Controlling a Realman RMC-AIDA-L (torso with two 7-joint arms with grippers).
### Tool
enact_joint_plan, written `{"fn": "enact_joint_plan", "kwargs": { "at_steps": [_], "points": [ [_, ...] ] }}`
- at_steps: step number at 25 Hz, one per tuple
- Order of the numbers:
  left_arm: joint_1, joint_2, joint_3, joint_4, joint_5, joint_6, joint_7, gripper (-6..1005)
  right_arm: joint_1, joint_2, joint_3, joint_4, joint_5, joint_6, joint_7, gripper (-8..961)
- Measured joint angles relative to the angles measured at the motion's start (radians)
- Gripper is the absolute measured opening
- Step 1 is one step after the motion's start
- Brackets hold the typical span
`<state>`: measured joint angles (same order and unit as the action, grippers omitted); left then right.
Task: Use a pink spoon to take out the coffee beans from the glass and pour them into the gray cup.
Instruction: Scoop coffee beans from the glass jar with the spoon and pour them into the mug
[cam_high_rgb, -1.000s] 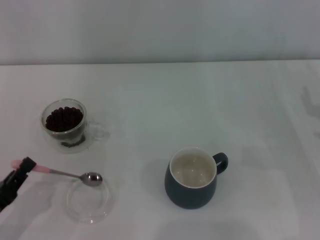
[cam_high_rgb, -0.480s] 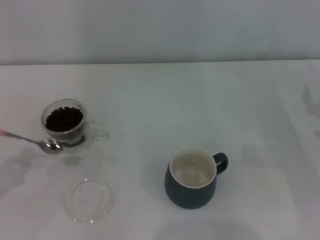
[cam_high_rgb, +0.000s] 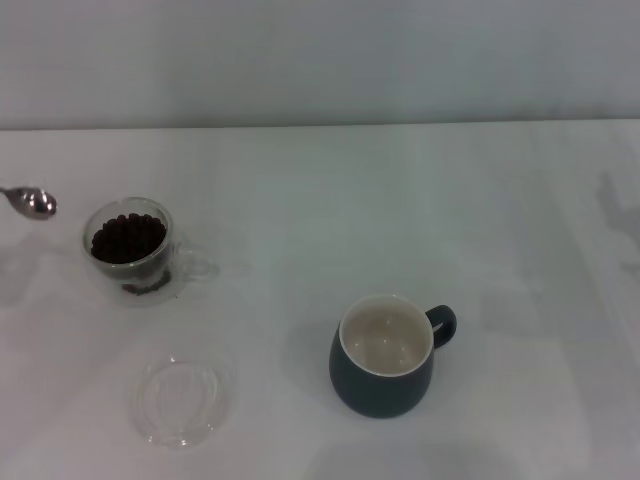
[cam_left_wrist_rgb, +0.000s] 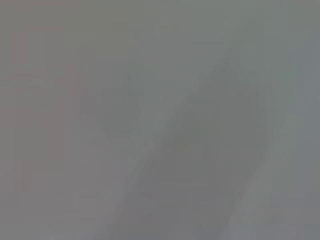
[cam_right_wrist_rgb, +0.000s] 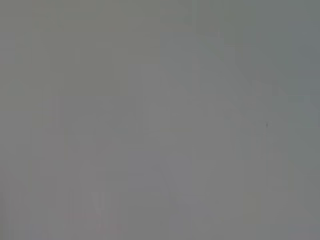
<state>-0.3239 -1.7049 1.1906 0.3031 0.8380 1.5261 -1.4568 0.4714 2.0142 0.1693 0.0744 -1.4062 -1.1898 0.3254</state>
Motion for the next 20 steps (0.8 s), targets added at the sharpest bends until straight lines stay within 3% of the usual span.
{"fn": "enact_joint_plan", "kwargs": {
  "at_steps": [5,9,13,20],
  "points": [
    [-0.056,0.030,0.001,0.028,0.097,-0.075,-0.069,135,-0.005,0.000,0.001,0.002,0.014,0.003,0.001,726],
    [-0.092,0.025,0.001,0.037,0.164,-0.143,-0.050,135,-0.006,0.000,0.001,0.009,0.022,0.002,0.002,726],
    [-0.116,0.004,-0.008,0.029,0.183,-0.174,0.041,135,-0.008,0.000,0.010,0.009,0.023,0.002,0.002,726],
    [-0.122,-0.063,-0.104,0.021,0.177,-0.193,0.141,136,-0.006,-0.001,0.031,0.001,0.023,0.001,0.004,726]
  ]
}}
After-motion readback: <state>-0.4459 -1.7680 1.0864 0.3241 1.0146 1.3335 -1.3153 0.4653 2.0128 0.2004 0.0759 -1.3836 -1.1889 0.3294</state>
